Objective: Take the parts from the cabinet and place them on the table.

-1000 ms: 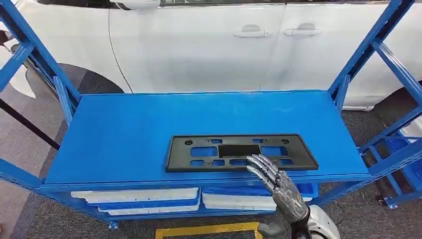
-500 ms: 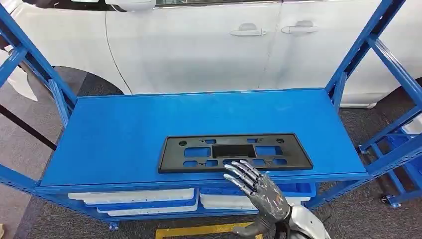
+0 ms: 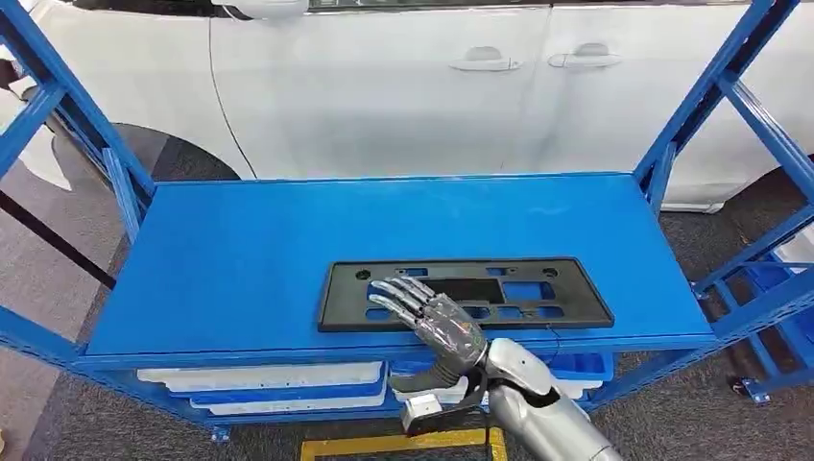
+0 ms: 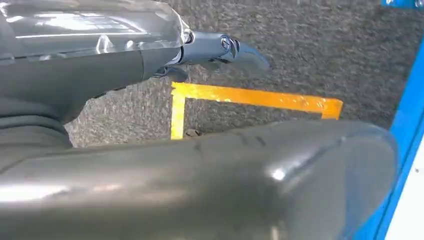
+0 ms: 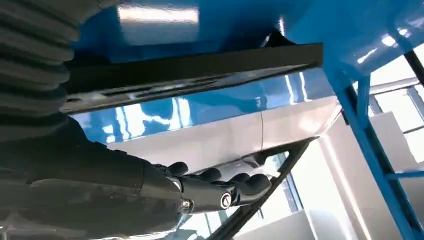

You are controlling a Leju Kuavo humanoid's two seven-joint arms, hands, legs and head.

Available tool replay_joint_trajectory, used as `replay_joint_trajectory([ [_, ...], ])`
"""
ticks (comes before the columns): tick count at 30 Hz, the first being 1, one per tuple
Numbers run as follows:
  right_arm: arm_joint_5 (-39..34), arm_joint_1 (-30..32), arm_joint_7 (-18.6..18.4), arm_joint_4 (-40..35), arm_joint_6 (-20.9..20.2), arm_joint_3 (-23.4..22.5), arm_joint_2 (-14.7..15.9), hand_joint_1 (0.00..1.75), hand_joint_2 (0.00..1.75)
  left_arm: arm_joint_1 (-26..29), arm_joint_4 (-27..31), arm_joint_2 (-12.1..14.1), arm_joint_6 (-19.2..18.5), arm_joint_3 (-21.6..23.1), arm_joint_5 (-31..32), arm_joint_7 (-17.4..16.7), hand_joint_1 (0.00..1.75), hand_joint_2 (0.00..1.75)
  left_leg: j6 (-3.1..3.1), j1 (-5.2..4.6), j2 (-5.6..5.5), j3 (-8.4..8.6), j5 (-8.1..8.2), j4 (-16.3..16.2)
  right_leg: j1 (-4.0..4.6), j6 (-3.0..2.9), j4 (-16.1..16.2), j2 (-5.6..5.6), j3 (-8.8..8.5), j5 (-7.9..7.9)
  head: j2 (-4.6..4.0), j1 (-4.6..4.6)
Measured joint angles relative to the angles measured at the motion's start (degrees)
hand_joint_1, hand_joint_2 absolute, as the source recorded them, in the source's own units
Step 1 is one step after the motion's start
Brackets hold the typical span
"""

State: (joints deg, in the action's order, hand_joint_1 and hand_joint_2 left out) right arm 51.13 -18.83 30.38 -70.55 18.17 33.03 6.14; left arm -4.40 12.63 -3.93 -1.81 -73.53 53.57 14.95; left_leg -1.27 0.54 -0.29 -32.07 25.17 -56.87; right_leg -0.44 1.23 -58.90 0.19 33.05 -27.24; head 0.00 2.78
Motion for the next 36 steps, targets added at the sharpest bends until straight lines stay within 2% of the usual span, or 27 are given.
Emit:
replay_joint_trajectory([
  [1, 0.4, -0.7, -0.4, 0.8, 0.6, 0.2, -0.3, 0.0, 1.75, 0.0, 0.0, 0.0, 0.0, 0.0, 0.0, 0.0, 0.0, 0.0, -0.12, 0.0, 0.0, -0.07, 0.0, 0.0, 0.0, 0.26, -3.3, -0.02, 1.54, -2.03, 0.0, 0.02],
  [3, 1.9, -1.7, -1.7, 2.7, 2.4, 0.8, -1.1, 0.0, 1.75, 0.0, 0.0, 0.0, 0.1, 0.0, 0.1, 0.0, 0.0, 0.0, -0.43, -0.1, 0.06, -0.17, 0.04, 0.0, -0.18, 0.59, -12.1, -0.03, 5.88, -5.98, 0.0, 0.02],
  [4, 2.8, -1.9, -2.6, 3.5, 3.4, 1.3, -1.4, 0.0, 1.75, 0.0, 0.0, 0.0, 0.2, 0.0, 0.1, 0.0, 0.0, 0.0, -0.44, -0.11, 0.05, -0.2, 0.05, -0.1, -0.25, 0.67, -15.2, -0.03, 7.49, -6.73, 0.0, 0.02],
  [5, 4.1, -1.9, -3.5, 4.1, 4.5, 1.6, -1.6, 0.0, 1.75, 0.1, 0.0, -0.1, 0.3, 0.0, 0.1, 0.0, 0.0, 0.0, -0.44, -0.11, -0.02, -0.19, 0.06, -0.1, -0.31, 0.68, -16.0, -0.03, 8.02, -6.17, 0.0, 0.02],
  [6, 5.5, -1.9, -4.5, 4.5, 5.9, 1.8, -1.9, 0.0, 1.75, 0.1, 0.0, -0.2, 0.4, 0.0, 0.1, 0.0, 0.0, 0.0, -0.41, -0.11, -0.11, -0.17, 0.12, -0.2, -0.32, 0.58, -13.9, -0.04, 7.19, -4.18, 0.0, 0.02],
  [7, 6.8, -2.2, -5.5, 4.8, 7.4, 1.9, -2.3, 0.0, 1.75, 0.2, 0.0, -0.2, 0.7, 0.0, 0.0, 0.0, 0.0, 0.0, -0.31, -0.11, -0.16, -0.09, 0.2, -0.2, -0.32, 0.39, -9.9, -0.04, 5.42, -1.75, 0.0, 0.02],
  [8, 8.1, -2.6, -6.3, 5.2, 8.9, 2.2, -2.8, 0.0, 1.75, 0.2, 0.0, -0.5, 0.9, 0.0, 0.0, 0.1, 0.0, 0.0, -0.12, -0.12, -0.17, 0.03, 0.33, -0.3, -0.29, 0.1, -4.7, -0.05, 2.91, 0.93, 0.0, 0.02],
  [9, 9.1, -3.0, -6.9, 5.4, 9.9, 2.6, -3.1, 0.0, 1.75, 0.1, 0.0, -0.5, 1.1, 0.0, 0.0, 0.1, 0.0, 0.0, 0.07, -0.13, -0.16, 0.09, 0.46, -0.4, -0.23, -0.27, -0.3, -0.05, 0.89, 2.43, 0.0, 0.02],
  [10, 9.9, -3.4, -7.4, 5.7, 10.6, 2.9, -3.4, 0.0, 1.75, 0.1, 0.0, -0.7, 1.2, 0.0, -0.1, 0.2, 0.0, 0.0, 0.41, -0.61, -0.14, -0.16, 0.64, -0.7, 0.2, -0.53, 1.1, -0.05, 0.29, 1.6, 0.0, 0.0],
  [13, 12.1, -4.1, -8.9, 6.5, 11.5, 3.7, -4.2, 0.0, 1.75, 0.0, 0.0, -0.7, 1.4, -0.1, -0.2, 0.1, 0.0, 0.0, 1.32, -0.29, -0.1, -0.18, 0.49, -0.3, 0.39, -1.29, 0.9, 0.05, 0.63, 1.66, 0.0, 0.02],
  [14, 12.5, -4.4, -9.2, 6.7, 11.5, 4.0, -4.4, 0.0, 1.75, 0.0, 0.0, -0.7, 1.5, -0.1, -0.4, 0.1, 0.0, 0.0, 1.71, -0.47, -0.09, -0.08, 0.67, -0.4, 0.0, -1.79, 1.5, 0.1, 0.4, 1.94, 0.0, 0.02],
  [15, 12.9, -4.8, -9.5, 6.8, 11.6, 4.2, -4.6, 0.0, 1.75, 0.0, 0.0, -0.7, 1.6, -0.1, -0.4, 0.0, 0.0, 0.0, 1.99, -0.17, -0.07, -0.35, 1.3, -1.3, -0.13, -2.09, 1.9, -0.04, 0.07, 2.1, 0.0, 0.02],
  [16, 13.2, -5.2, -9.9, 7.0, 11.7, 4.5, -4.9, 0.0, 1.75, 0.0, 0.0, -0.8, 1.6, -0.1, -0.4, 0.0, 0.0, 0.0, 2.27, -0.16, -0.05, -1.47, 3.07, -3.8, -0.18, -2.48, 2.0, -0.11, 0.01, 2.1, 0.0, 0.02],
  [18, 14.0, -5.6, -10.4, 7.5, 12.1, 4.8, -5.2, 0.0, 1.75, 0.0, 0.0, -0.8, 1.8, -0.1, -0.5, 0.0, 0.0, 0.0, 2.75, 0.07, -0.04, -6.0, 7.7, -13.3, -0.06, -2.64, 1.9, -0.18, 0.04, 2.05, 0.0, 0.02],
  [19, 14.6, -5.5, -10.8, 7.8, 12.7, 5.0, -5.2, 0.0, 1.75, 0.1, 0.0, -0.8, 1.8, -0.1, -0.5, 0.0, 0.0, 0.0, 2.95, 0.12, -0.04, -8.02, 9.0, -17.4, -0.03, -2.67, 1.9, -0.24, 0.08, 2.03, 0.0, 0.02],
  [20, 15.3, -5.5, -11.2, 8.1, 13.2, 5.3, -5.2, 0.0, 1.75, 0.2, 0.0, -0.8, 1.9, -0.2, -0.6, 0.0, 0.0, 0.0, 3.06, 0.18, -0.04, -8.82, 8.77, -18.8, -0.03, -2.65, 1.9, -0.24, 0.07, 2.02, 0.0, 0.02],
  [21, 16.6, -5.6, -11.9, 8.4, 13.8, 5.6, -5.2, 0.0, 1.75, 0.2, 0.0, -0.8, 1.9, -0.2, -0.6, 0.0, 0.0, 0.0, 3.1, 0.26, -0.03, -8.23, 7.19, -17.3, -0.05, -2.61, 1.8, -0.22, 0.02, 1.99, 0.0, 0.02],
  [24, 22.0, -6.2, -15.1, 9.4, 16.2, 6.4, -5.4, 0.0, 1.75, 0.1, 0.0, -0.8, 1.9, -0.2, -0.6, 0.0, 0.0, 0.0, 2.85, 0.52, 0.02, -1.32, -0.15, -2.8, -0.08, -2.14, 1.5, -0.1, -0.26, 1.64, 0.0, 0.02],
  [25, 24.0, -6.7, -16.1, 10.0, 16.9, 6.9, -5.4, 0.0, 1.75, 0.0, 0.0, -0.8, 1.9, -0.2, -0.6, 0.0, 0.0, 0.0, 2.52, 0.17, -0.05, -0.35, 0.78, -0.8, 0.39, -1.75, 1.3, -0.03, -0.08, 1.48, 0.0, 0.02],
  [26, 25.5, -6.9, -17.0, 10.5, 17.3, 7.1, -5.4, 0.0, 1.75, -0.1, 0.0, -0.8, 1.9, -0.2, -0.6, 0.0, 0.0, 0.0, 1.92, 0.14, -0.15, -0.46, 0.46, -0.8, 0.34, -1.5, 1.2, 0.07, 0.08, 1.58, 0.0, 0.02],
  [29, 31.2, -7.7, -20.2, 12.4, 18.7, 7.7, -5.5, 0.0, 1.75, 0.1, 0.0, -0.8, 2.1, -0.4, -0.6, 0.0, 0.0, 0.0, 0.82, 0.1, -0.18, -0.56, 0.24, -0.5, 0.25, -0.45, 1.4, 0.06, 0.0, 1.7, 0.0, 0.02],
  [30, 31.6, -7.9, -20.5, 12.9, 18.9, 7.7, -5.5, 0.0, 1.75, 0.0, 0.0, -0.9, 2.1, -0.4, -0.6, 0.0, 0.0, 0.0, 0.39, 0.35, -0.12, -0.39, -0.04, -0.3, 0.01, -0.11, 0.8, 0.03, 0.15, 1.1, 0.0, 0.02],
  [31, 31.9, -8.2, -20.8, 13.3, 19.1, 7.8, -5.5, 0.0, 1.75, 0.0, 0.0, -0.9, 2.1, -0.4, -0.6, 0.0, 0.0, 0.0, 0.08, 0.34, -0.1, -0.43, -0.04, -0.2, 0.03, 0.07, -1.4, -0.02, 1.14, -0.55, 0.0, 0.02],
  [32, 32.3, -8.5, -21.0, 13.8, 19.1, 7.9, -5.5, 0.0, 1.75, 0.0, 0.0, -0.9, 2.1, -0.4, -0.6, 0.0, 0.0, 0.0, -0.16, 0.32, -0.03, -0.51, -0.04, -0.2, -0.01, 0.23, -5.3, -0.02, 3.02, -2.82, 0.0, 0.02],
  [34, 33.1, -8.6, -21.5, 15.2, 19.1, 8.1, -5.5, 0.0, 1.75, 0.0, 0.0, -0.9, 2.2, -0.5, -0.6, 0.0, 0.0, 0.0, -0.26, 0.19, -0.02, -0.63, -0.02, -0.3, -0.11, 0.48, -15.1, -0.02, 7.72, -6.75, 0.0, 0.02],
  [35, 33.3, -8.6, -21.6, 15.7, 19.1, 8.2, -5.5, 0.0, 1.75, 0.0, 0.0, -0.9, 2.2, -0.5, -0.6, 0.0, 0.0, 0.0, -0.26, 0.16, -0.03, -0.62, -0.02, -0.3, -0.15, 0.49, -17.2, -0.02, 8.85, -6.86, 0.0, 0.02],
  [36, 33.4, -8.6, -21.7, 16.1, 19.1, 8.3, -5.5, 0.0, 1.75, 0.1, 0.0, -0.9, 2.2, -0.5, -0.6, 0.0, 0.0, 0.0, -0.25, 0.15, -0.07, -0.59, -0.02, -0.3, -0.18, 0.43, -16.4, -0.03, 8.62, -5.6, 0.0, 0.02],
])
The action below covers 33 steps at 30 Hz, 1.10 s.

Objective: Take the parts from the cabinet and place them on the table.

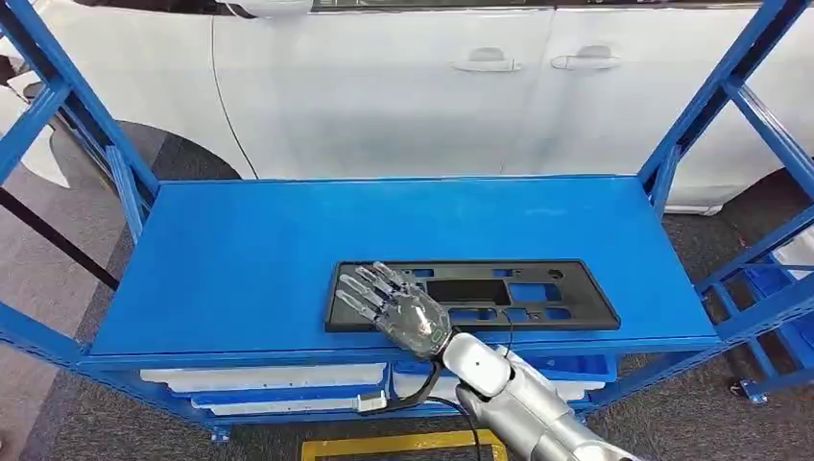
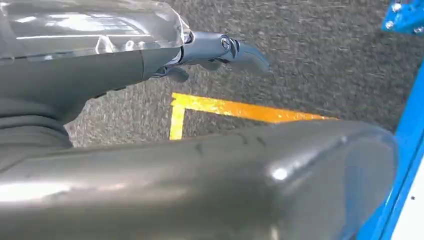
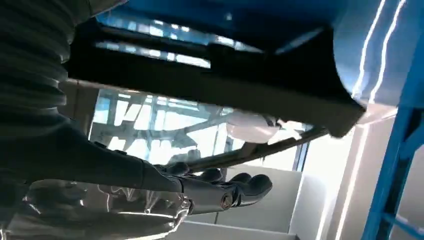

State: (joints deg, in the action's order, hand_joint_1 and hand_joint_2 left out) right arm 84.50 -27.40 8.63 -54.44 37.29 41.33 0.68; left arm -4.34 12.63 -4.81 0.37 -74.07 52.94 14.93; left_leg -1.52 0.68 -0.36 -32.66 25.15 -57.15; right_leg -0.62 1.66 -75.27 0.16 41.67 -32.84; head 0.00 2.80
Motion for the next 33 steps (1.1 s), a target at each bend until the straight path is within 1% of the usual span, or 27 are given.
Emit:
replay_joint_trajectory([
  [1, 0.0, -0.1, -0.1, 0.2, 0.1, 0.0, 0.0, 0.0, 1.75, 0.0, 0.0, 0.0, 0.0, 0.0, 0.0, 0.0, 0.0, 0.0, 0.06, -0.01, -0.04, 0.09, 0.04, 0.0, 0.0, -0.16, 3.2, 0.0, -1.47, 2.18, 0.0, 0.0],
  [2, 0.2, -0.4, -0.2, 0.4, 0.1, 0.1, 0.0, 0.0, 1.75, 0.0, 0.0, 0.0, 0.0, 0.0, 0.0, 0.0, 0.0, 0.0, 0.17, -0.04, -0.08, 0.28, 0.11, 0.0, 0.01, -0.46, 8.8, 0.0, -4.2, 5.15, 0.0, 0.0],
  [3, 0.5, -0.6, -0.5, 0.6, 0.2, 0.1, 0.0, 0.0, 1.75, 0.0, 0.0, -0.1, 0.0, 0.0, 0.0, 0.0, 0.0, 0.0, 0.32, -0.08, -0.1, 0.46, 0.21, 0.0, 0.06, -0.86, 14.4, -0.01, -7.02, 7.6, 0.0, 0.0],
  [4, 1.1, -0.9, -1.0, 1.0, 0.4, 0.2, 0.0, 0.0, 1.75, -0.1, 0.0, -0.2, 0.0, 0.0, 0.0, 0.0, 0.0, 0.0, 0.53, -0.3, -0.1, 0.42, 0.33, -0.1, 0.35, -1.21, 17.2, 0.01, -8.35, 7.31, 0.0, 0.0],
  [6, 1.9, -1.3, -1.9, 2.1, 1.1, 0.2, -0.3, 0.0, 1.75, -0.1, 0.0, -0.2, 0.0, 0.0, 0.0, 0.0, 0.0, 0.0, 1.16, -0.38, -0.08, 0.18, 0.36, -0.2, 0.57, -1.39, 17.6, 0.01, -8.21, 7.36, 0.0, 0.0],
  [8, 2.2, -1.7, -2.8, 3.3, 1.8, 0.0, -0.4, 0.0, 1.75, -0.1, 0.0, -0.1, 0.0, 0.0, 0.1, 0.1, 0.0, 0.0, 1.83, -0.19, -0.05, 0.45, 0.31, 0.2, 0.76, -1.97, 17.6, 0.12, -8.27, 7.35, 0.0, 0.0],
  [9, 2.3, -2.0, -3.3, 3.9, 2.0, -0.1, -0.7, 0.0, 1.75, -0.1, 0.0, 0.0, -0.1, 0.0, 0.2, 0.2, 0.0, 0.0, 2.15, -0.32, -0.05, 0.35, 0.67, -0.1, 0.02, -2.41, 18.3, 0.02, -8.64, 7.71, 0.0, 0.0],
  [10, 2.4, -2.4, -3.8, 4.9, 2.0, -0.4, -0.9, 0.0, 1.75, -0.1, 0.0, 0.0, -0.2, 0.0, 0.2, 0.2, 0.0, 0.0, 2.37, -0.17, 0.04, -0.01, 1.79, -1.6, 0.04, -2.65, 18.6, -0.04, -8.93, 7.75, 0.0, 0.02],
  [11, 2.4, -2.8, -4.1, 5.9, 2.1, -0.6, -1.1, 0.0, 1.75, -0.2, 0.0, 0.0, -0.4, 0.0, 0.4, 0.2, 0.0, 0.0, 2.54, -0.08, 0.03, -1.51, 3.91, -4.9, -0.01, -2.86, 18.6, -0.13, -8.93, 7.76, 0.0, 0.0],
  [13, 2.4, -3.5, -5.1, 8.2, 2.5, -1.4, -1.2, 0.0, 1.75, -0.1, 0.0, 0.1, -0.4, 0.0, 0.5, 0.2, 0.0, 0.0, 3.0, 0.09, 0.04, -6.22, 8.41, -14.8, 0.06, -2.93, 18.6, -0.2, -8.85, 7.73, 0.0, 0.02],
  [14, 2.5, -3.8, -5.7, 9.1, 2.6, -1.8, -1.2, 0.0, 1.75, 0.0, 0.0, 0.1, -0.4, 0.0, 0.5, 0.2, 0.0, 0.0, 3.16, 0.09, 0.04, -7.85, 9.16, -18.2, 0.08, -2.95, 18.5, -0.22, -8.82, 7.72, 0.0, 0.02],
  [15, 2.5, -4.1, -6.2, 10.0, 2.7, -2.2, -1.3, 0.0, 1.75, 0.1, 0.0, 0.1, -0.4, 0.0, 0.6, 0.2, 0.0, 0.0, 3.2, 0.11, 0.04, -8.03, 8.46, -18.5, 0.08, -2.94, 18.5, -0.2, -8.85, 7.71, 0.0, 0.0],
  [16, 2.5, -4.6, -6.9, 11.1, 2.7, -2.8, -1.3, 0.21, 1.75, 0.1, 0.0, 0.2, -0.4, 0.0, 0.6, 0.3, 0.0, 0.0, 3.17, 0.13, 0.04, -6.89, 6.64, -16.1, 0.06, -2.9, 18.4, -0.17, -8.92, 7.68, 0.0, 0.02],
  [17, 2.5, -5.2, -7.5, 12.2, 2.8, -3.4, -1.3, 1.43, 1.75, 0.1, 0.0, 0.2, -0.4, 0.0, 0.7, 0.3, 0.0, 0.0, 3.09, 0.17, 0.05, -4.66, 4.13, -11.6, 0.04, -2.81, 18.3, -0.12, -9.0, 7.62, 0.0, 0.02],
  [18, 2.5, -5.7, -7.8, 12.9, 2.8, -3.8, -1.3, 1.43, 1.75, 0.0, 0.0, 0.3, -0.4, 0.0, 0.7, 0.3, 0.0, 0.0, 2.98, 0.21, 0.07, -1.66, 1.45, -5.6, 0.01, -2.63, 18.2, -0.11, -9.13, 7.5, 0.0, 0.02],
  [19, 2.5, -6.0, -8.5, 14.1, 2.8, -4.5, -1.3, 1.43, 1.75, 0.0, 0.0, 0.3, -0.4, 0.0, 0.7, 0.4, 0.0, 0.0, 2.79, 0.29, 0.08, 0.66, 0.55, -0.8, 0.11, -2.32, 18.0, -0.13, -9.21, 7.35, 0.0, 0.0],
  [20, 2.5, -6.3, -9.0, 15.0, 2.9, -5.2, -1.1, 1.43, 1.75, -0.1, 0.0, 0.3, -0.4, 0.0, 0.7, 0.4, 0.0, 0.0, 2.2, -0.02, -0.03, 1.01, 0.97, -0.3, 0.52, -1.92, 17.8, 0.02, -9.03, 7.22, 0.0, 0.0],
  [23, 2.5, -6.8, -9.7, 16.9, 3.0, -6.3, -1.0, 1.43, 1.75, 0.2, 0.0, 0.3, -0.4, 0.0, 0.7, 0.5, 0.0, 0.0, 1.12, -0.21, -0.05, 0.66, 0.7, -0.5, 0.42, -0.96, 18.1, 0.08, -8.96, 7.67, 0.0, 0.0],
  [24, 2.5, -6.9, -9.7, 17.3, 3.0, -6.7, -0.9, 1.43, 1.75, 0.1, 0.0, 0.3, -0.4, 0.0, 0.7, 0.5, 0.0, 0.0, 0.55, 0.06, 0.0, 0.73, 0.3, 0.0, 0.37, -0.53, 18.0, 0.15, -8.85, 7.51, 0.0, 0.0],
  [25, 2.5, -6.9, -9.7, 17.7, 3.0, -7.0, -0.8, 1.43, 1.75, 0.1, 0.0, 0.3, -0.4, 0.0, 0.7, 0.5, 0.0, 0.0, 0.29, 0.12, 0.05, 0.71, 0.13, 0.0, 0.17, -0.26, 16.9, 0.09, -8.47, 6.6, 0.0, 0.0],
  [26, 2.5, -7.0, -9.7, 18.1, 3.0, -7.2, -0.8, 1.43, 1.75, 0.1, 0.0, 0.3, -0.4, 0.0, 0.7, 0.5, 0.0, 0.0, -0.04, 0.12, 0.1, 0.56, 0.08, 0.0, 0.2, -0.04, 14.1, 0.05, -7.19, 4.62, 0.0, 0.0],
  [28, 2.5, -6.8, -9.7, 18.8, 3.0, -7.3, -0.7, 1.43, 1.75, 0.1, 0.0, 0.3, -0.4, 0.0, 0.7, 0.6, 0.0, 0.0, -0.23, -0.04, 0.16, 0.24, 0.02, 0.0, 0.14, 0.31, 4.4, 0.04, -2.47, -0.14, 0.0, 0.0],
  [29, 2.6, -6.7, -9.7, 19.1, 3.0, -7.4, -0.7, 1.43, 1.75, 0.1, 0.0, 0.3, -0.4, 0.0, 0.7, 0.6, 0.0, 0.0, -0.26, -0.11, 0.16, 0.11, 0.01, 0.0, 0.14, 0.36, 0.5, 0.03, -0.54, -1.3, 0.0, 0.0],
  [30, 2.6, -6.7, -9.7, 19.4, 3.0, -7.4, -0.6, 1.43, 1.75, 0.2, 0.0, 0.3, -0.4, 0.0, 0.7, 0.6, 0.0, 0.0, -0.26, -0.18, 0.16, 0.11, 0.01, 0.0, 0.15, 0.3, -0.7, 0.03, 0.12, -0.96, 0.0, 0.0],
  [31, 2.6, -6.7, -9.7, 19.5, 3.0, -7.5, -0.6, 1.43, 1.75, 0.2, 0.0, 0.3, -0.4, 0.0, 0.7, 0.6, 0.0, 0.0, -0.26, -0.24, 0.15, 0.19, 0.01, 0.0, 0.18, 0.13, 1.0, 0.03, -0.66, 0.6, 0.0, 0.0],
  [32, 2.6, -6.9, -9.7, 19.6, 3.0, -7.5, -0.6, 1.43, 1.75, 0.2, 0.0, 0.3, -0.4, 0.0, 0.7, 0.6, 0.0, 0.0, -0.24, -0.29, 0.12, 0.35, 0.02, 0.0, 0.24, -0.15, 4.8, 0.03, -2.62, 2.98, 0.0, 0.0],
  [33, 2.6, -7.0, -9.7, 19.6, 3.0, -7.6, -0.6, 1.43, 1.75, 0.1, 0.0, 0.3, -0.4, 0.0, 0.7, 0.6, 0.0, 0.0, -0.18, -0.39, 0.07, 0.54, 0.07, 0.0, 0.36, -0.62, 10.4, 0.03, -5.4, 5.76, 0.0, 0.0],
])
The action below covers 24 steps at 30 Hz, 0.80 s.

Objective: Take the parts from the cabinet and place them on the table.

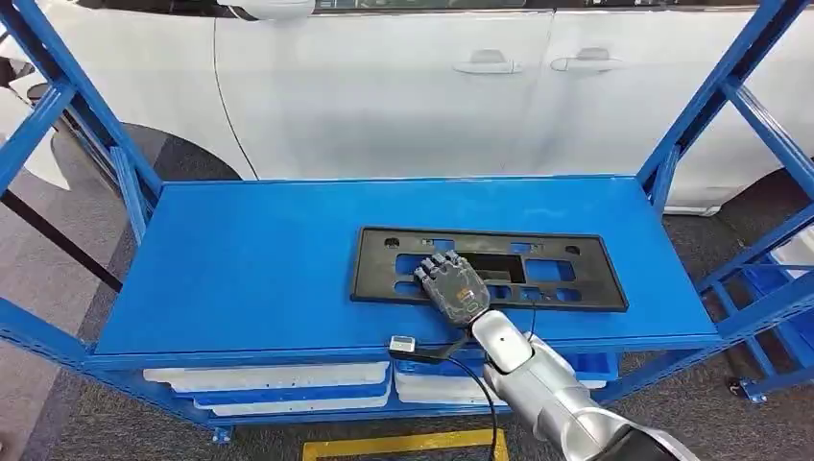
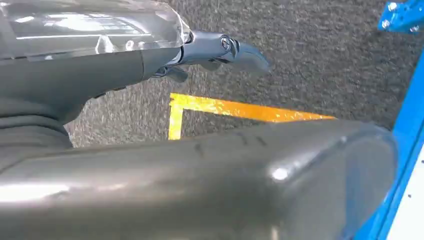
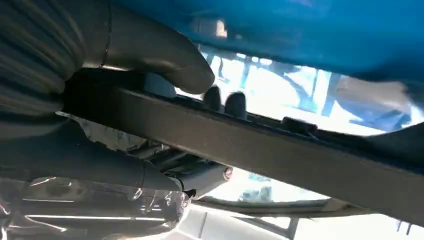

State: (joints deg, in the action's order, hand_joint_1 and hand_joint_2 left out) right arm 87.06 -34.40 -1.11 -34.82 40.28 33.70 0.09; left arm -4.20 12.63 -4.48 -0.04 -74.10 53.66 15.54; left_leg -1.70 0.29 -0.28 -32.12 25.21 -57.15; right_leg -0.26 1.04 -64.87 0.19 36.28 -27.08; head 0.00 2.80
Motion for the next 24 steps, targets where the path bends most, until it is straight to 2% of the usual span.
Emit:
replay_joint_trajectory([
  [1, 0.0, -0.2, 0.0, 0.1, 0.0, -0.2, 0.0, 1.43, 1.75, 0.0, 0.0, 0.0, 0.0, 0.0, 0.0, 0.0, 0.0, 0.0, 0.09, -0.04, -0.02, 0.12, 0.06, 0.0, 0.3, -0.72, 5.5, 0.0, -2.77, 2.19, 0.0, 0.0],
  [2, 0.0, -0.4, 0.0, 0.1, 0.0, -0.3, 0.0, 1.43, 1.75, -0.1, 0.0, -0.2, 0.0, 0.0, 0.0, 0.0, 0.0, 0.0, 0.36, -0.51, 0.01, -0.02, 0.22, -0.2, 0.56, -1.05, 7.5, -0.1, -3.57, 1.48, 0.0, 0.0],
  [3, 0.0, -0.5, 0.0, 0.2, 0.0, -0.4, 0.0, 1.64, 1.75, -0.1, 0.0, -0.2, 0.0, 0.0, 0.0, 0.0, 0.0, 0.0, 0.62, -0.29, -0.01, -0.15, 0.13, -0.2, 0.59, -0.97, 7.6, -0.23, -3.42, 1.67, 0.0, 0.0],
  [4, 0.0, -0.4, 0.0, 0.2, 0.0, -0.4, 0.0, 1.75, 1.75, -0.1, 0.0, -0.2, 0.0, 0.0, 0.0, 0.0, 0.0, 0.0, 0.88, -0.18, -0.02, -0.17, 0.15, -0.1, 0.76, -1.1, 7.5, -0.17, -3.36, 1.62, 0.0, 0.0],
  [5, 0.1, -0.4, -0.1, 0.3, 0.0, -0.5, 0.0, 1.75, 1.75, 0.0, 0.0, -0.2, 0.0, 0.0, 0.0, 0.0, 0.0, 0.0, 1.2, -0.06, 0.0, -0.09, 0.05, 0.1, 0.86, -1.37, 7.5, -0.17, -3.35, 1.68, 0.0, 0.0],
  [6, 0.3, -0.5, -0.4, 0.3, 0.0, -0.6, 0.0, 1.75, 1.75, -0.1, 0.0, -0.2, 0.0, 0.0, 0.0, 0.0, 0.0, 0.0, 1.55, -0.24, -0.01, 0.04, 0.06, 0.1, 0.5, -1.76, 8.2, -0.19, -3.52, 1.97, 0.0, 0.0],
  [7, 0.4, -0.5, -0.7, 0.3, 0.0, -0.6, 0.0, 1.75, 1.75, -0.1, 0.0, 0.0, 0.0, 0.0, 0.0, 0.0, 0.0, 0.0, 1.73, -0.08, -0.03, -0.14, 0.56, -0.4, 0.08, -1.89, 8.8, -0.48, -4.0, 2.33, 0.0, 0.0],
  [8, 0.5, -0.7, -1.0, 0.3, 0.0, -0.7, -0.1, 1.75, 1.75, -0.1, 0.0, -0.1, 0.0, 0.0, 0.0, 0.1, 0.0, 0.0, 2.03, -0.16, -0.02, -1.23, 2.56, -3.0, -0.03, -2.27, 9.0, -0.48, -4.14, 2.4, 0.0, 0.02],
  [10, 0.5, -0.7, -1.3, 0.8, 0.0, -0.8, -0.1, 1.75, 1.75, 0.0, 0.0, -0.1, -0.1, 0.0, 0.1, 0.1, 0.0, 0.0, 2.55, 0.29, 0.0, -5.38, 6.98, -12.0, 0.0, -2.38, 9.0, -0.51, -4.05, 2.39, 0.0, 0.0],
  [11, 0.5, -0.7, -1.3, 1.1, 0.0, -1.0, 0.0, 1.75, 1.75, 0.1, 0.0, -0.1, -0.1, 0.0, 0.2, 0.1, 0.0, 0.0, 2.8, 0.4, 0.0, -7.33, 8.44, -16.0, 0.0, -2.38, 9.0, -0.51, -3.99, 2.38, 0.0, 0.0],
  [12, 0.5, -0.7, -1.5, 1.5, 0.0, -1.3, 0.0, 1.75, 1.75, 0.1, 0.0, 0.0, -0.3, 0.0, 0.3, 0.1, 0.0, 0.0, 3.01, 0.53, 0.01, -8.43, 8.56, -18.2, -0.03, -2.34, 8.9, -0.51, -4.0, 2.36, 0.0, 0.02],
  [13, 0.4, -0.7, -1.7, 1.7, 0.0, -1.6, 0.1, 1.75, 1.75, 0.2, 0.0, 0.1, -0.5, 0.0, 0.5, 0.1, 0.0, 0.0, 3.16, 0.7, 0.01, -8.07, 7.34, -17.2, -0.09, -2.28, 8.9, -0.5, -4.07, 2.32, 0.0, 0.0],
  [14, 0.4, -0.7, -1.9, 1.9, 0.0, -2.0, 0.2, 1.75, 1.75, 0.2, 0.0, 0.1, -0.6, 0.0, 0.6, 0.2, 0.0, 0.0, 3.28, 0.9, 0.03, -6.39, 4.99, -13.6, -0.17, -2.13, 8.8, -0.48, -4.13, 2.23, 0.0, 0.0],
  [15, 0.3, -0.7, -2.1, 2.0, 0.0, -2.4, 0.4, 1.75, 1.75, 0.1, 0.0, 0.2, -0.6, 0.0, 0.7, 0.3, 0.0, 0.0, 3.4, 1.08, 0.06, -3.56, 2.03, -7.9, -0.3, -1.81, 8.5, -0.45, -4.17, 2.02, 0.0, 0.02],
  [16, 0.2, -0.7, -2.2, 2.1, 0.0, -2.6, 0.5, 1.75, 1.75, 0.1, 0.0, 0.2, -0.8, 0.0, 0.8, 0.4, 0.0, 0.0, 3.49, 1.26, 0.08, -0.98, -0.09, -2.8, -0.39, -1.43, 8.0, -0.43, -4.14, 1.75, 0.0, 0.0],
  [17, 0.1, -0.6, -2.3, 2.1, 0.0, -2.8, 0.8, 1.75, 1.75, 0.1, 0.0, 0.2, -0.8, 0.0, 0.9, 0.4, 0.0, 0.0, 3.31, 1.08, -0.03, 0.07, 0.99, -0.9, -0.14, -1.0, 7.7, -0.42, -3.89, 1.49, 0.0, 0.0],
  [18, 0.1, -0.5, -2.3, 2.1, 0.0, -3.2, 1.2, 1.75, 1.75, 0.1, 0.0, 0.2, -1.0, 0.0, 1.2, 0.6, 0.0, 0.0, 2.41, 0.93, -0.28, -0.12, 0.54, -0.6, 0.01, -0.71, 7.4, -0.41, -3.71, 1.42, 0.0, -0.02],
  [21, 0.0, 0.2, -2.3, 1.7, 0.0, -4.2, 1.9, 1.75, 1.75, 0.4, 0.0, 0.3, -1.7, 0.2, 1.6, 2.1, 0.0, 0.0, 1.26, 0.65, -0.21, -0.26, 0.55, -0.8, -0.16, 0.29, 7.6, -0.24, -3.73, 1.69, 0.0, 0.0],
  [22, -0.1, 0.4, -2.3, 1.4, 0.1, -4.5, 2.2, 1.75, 1.75, 0.4, 0.0, 0.3, -2.2, 0.2, 1.7, 3.1, 0.0, 1.75, 0.76, 0.96, -0.11, -0.14, 0.24, -0.4, -0.33, 0.67, 7.3, -0.17, -3.67, 1.29, 0.0, -0.02],
  [23, -0.1, 0.5, -2.0, 1.1, 0.0, -5.0, 2.4, 1.75, 1.75, 0.3, 0.0, 0.3, -2.6, 0.3, 1.7, 4.2, 0.0, 1.75, 0.5, 0.93, -0.07, -0.18, 0.18, -0.4, -0.43, 0.87, 5.4, -0.18, -2.9, -0.23, 0.0, -0.02],
  [24, 0.0, 0.6, -1.6, 1.1, 0.0, -5.4, 2.6, 1.75, 1.75, 0.3, 0.0, 0.4, -2.9, 0.3, 1.7, 4.7, 0.0, 1.75, 0.25, 0.91, -0.03, -0.32, 0.15, -0.4, -0.47, 1.04, 1.4, -0.18, -0.95, -2.63, 0.0, -0.02],
])
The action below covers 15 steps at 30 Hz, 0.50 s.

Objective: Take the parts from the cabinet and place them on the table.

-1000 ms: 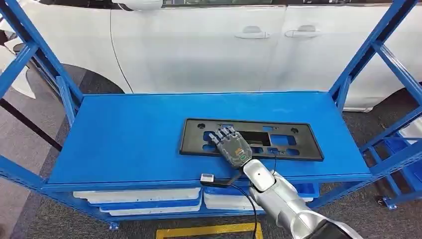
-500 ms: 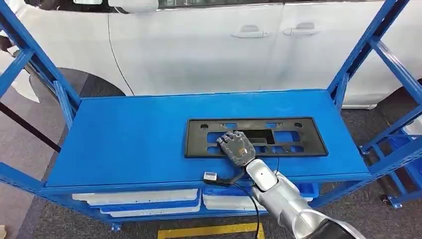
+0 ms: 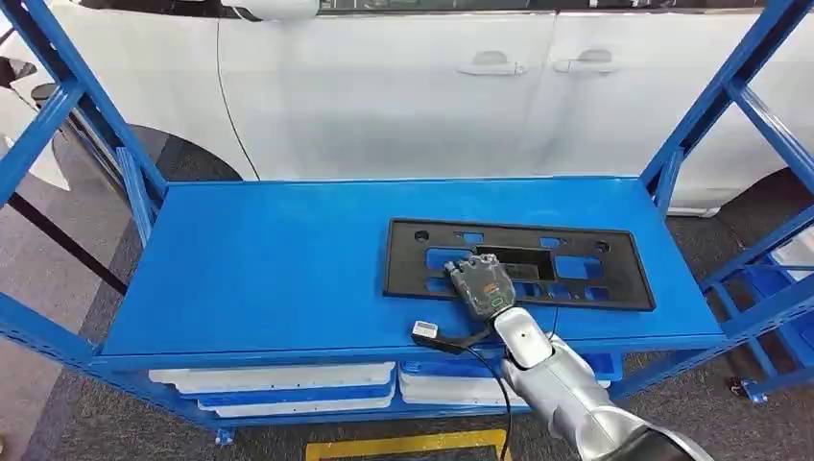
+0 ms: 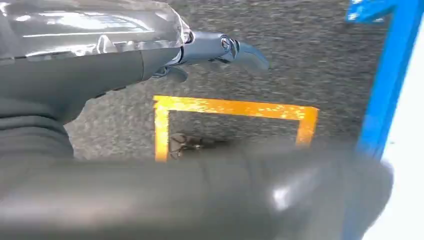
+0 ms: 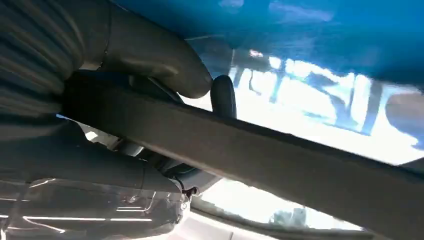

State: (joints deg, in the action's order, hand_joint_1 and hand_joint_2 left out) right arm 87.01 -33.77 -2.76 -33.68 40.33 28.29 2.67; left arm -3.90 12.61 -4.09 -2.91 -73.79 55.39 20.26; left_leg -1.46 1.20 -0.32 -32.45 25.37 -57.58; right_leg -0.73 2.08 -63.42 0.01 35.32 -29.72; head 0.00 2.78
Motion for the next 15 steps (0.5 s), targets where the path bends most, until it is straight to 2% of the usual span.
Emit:
replay_joint_trajectory([
  [2, 0.0, 0.4, 0.6, 0.0, 0.0, -0.6, 0.0, 1.75, 1.75, 0.0, 0.0, 0.1, -0.2, 0.0, 0.0, 0.2, 0.0, 1.75, -0.15, -0.17, 0.06, -0.23, -0.05, 0.0, -0.02, 0.21, -9.1, 0.0, 4.41, -3.91, 0.0, 0.0],
  [3, 0.0, 0.7, 1.2, 0.0, 0.0, -1.1, 0.0, 1.75, 1.75, 0.0, 0.0, 0.1, -0.2, 0.0, 0.0, 0.2, 0.0, 1.75, -0.17, -0.24, 0.06, -0.26, -0.05, 0.0, -0.02, 0.22, -11.9, 0.0, 5.82, -4.4, 0.0, 0.0],
  [4, 0.0, 0.7, 1.8, -0.2, 0.0, -1.4, 0.0, 1.75, 1.75, 0.1, 0.0, 0.1, -0.2, 0.0, 0.0, 0.1, 0.0, 1.75, -0.16, -0.28, 0.05, -0.19, -0.05, 0.0, -0.01, 0.12, -11.6, 0.0, 5.71, -3.33, 0.0, 0.0],
  [5, -0.4, 0.8, 2.7, -0.5, 0.0, -1.6, 0.0, 1.75, 1.75, 0.1, 0.0, 0.1, -0.3, 0.0, 0.0, 0.0, 0.0, 1.75, -0.16, -0.34, 0.0, -0.11, -0.04, 0.0, 0.01, -0.13, -8.6, 0.0, 4.28, -1.19, 0.0, 0.0],
  [7, -1.3, 1.1, 4.7, -2.4, 0.0, -2.5, 0.0, 1.75, 1.75, 0.0, 0.0, 0.1, -0.2, 0.0, 0.1, 0.0, 0.0, 1.75, -0.08, -0.52, -0.07, 0.13, 0.01, 0.0, 0.24, -1.08, 1.4, 0.02, -0.73, 3.65, 0.0, 0.0],
  [8, -1.5, 1.2, 5.3, -3.3, 0.0, -2.8, 0.0, 1.75, 1.75, 0.0, 0.0, 0.0, -0.2, 0.0, 0.2, 0.0, 0.0, 1.75, 0.0, -0.52, -0.03, 0.09, 0.02, 0.0, 0.53, -1.75, 5.6, 0.0, -2.56, 4.06, 0.0, 0.0],
  [9, -1.6, 1.4, 5.6, -3.8, 0.0, -2.9, 0.0, 1.75, 1.75, 0.0, 0.0, 0.0, -0.2, 0.0, 0.2, 0.0, 0.0, 1.75, 0.4, -0.88, -0.07, -0.15, 0.03, -0.1, 0.65, -1.68, 5.9, -0.16, -2.61, 4.07, 0.0, 0.0],
  [10, -2.3, 1.6, 6.5, -4.4, 0.0, -3.0, 0.0, 1.75, 1.75, 0.0, 0.0, 0.0, -0.2, 0.0, 0.2, 0.3, 0.0, 1.75, 0.72, -0.74, -0.04, -0.32, 0.0, -0.1, 0.72, -1.69, 5.9, -0.19, -2.38, 4.12, 0.0, 0.0],
  [12, -5.8, 3.0, 11.8, -7.6, 0.0, -3.9, 0.0, 1.75, 1.75, 0.0, 0.0, 0.0, -0.3, 0.0, 0.2, 1.1, 0.0, 1.75, 1.43, -0.56, -0.03, -0.17, -0.18, 0.2, 0.94, -2.09, 6.1, -0.15, -2.35, 4.24, 0.0, 0.0],
  [13, -8.3, 3.5, 15.1, -9.3, 0.0, -4.6, -0.1, 1.75, 1.75, 0.0, 0.0, 0.1, -0.4, 0.0, 0.1, 1.5, 0.0, 1.75, 1.77, -0.65, 0.0, -0.33, 0.17, -0.1, 0.13, -2.58, 7.0, -0.23, -2.71, 4.73, 0.0, 0.02],
  [14, -12.1, 4.4, 19.9, -11.8, 0.0, -5.5, -0.4, 1.75, 1.75, 0.0, 0.0, 0.3, -1.0, 0.0, 0.0, 2.2, 0.0, 1.75, 1.99, -0.52, 0.03, -0.72, 1.14, -1.3, 0.32, -2.82, 7.3, -0.37, -2.94, 4.84, 0.0, 0.02],
  [15, -18.6, 5.4, 27.0, -15.4, 0.2, -6.9, -0.6, 1.75, 1.75, 0.0, 0.0, 0.3, -1.9, 0.0, -0.2, 3.2, 0.0, 1.75, 2.14, -0.4, 0.04, -2.12, 3.4, -4.7, 0.35, -3.21, 7.3, -0.35, -2.92, 4.84, 0.0, 0.02],
])
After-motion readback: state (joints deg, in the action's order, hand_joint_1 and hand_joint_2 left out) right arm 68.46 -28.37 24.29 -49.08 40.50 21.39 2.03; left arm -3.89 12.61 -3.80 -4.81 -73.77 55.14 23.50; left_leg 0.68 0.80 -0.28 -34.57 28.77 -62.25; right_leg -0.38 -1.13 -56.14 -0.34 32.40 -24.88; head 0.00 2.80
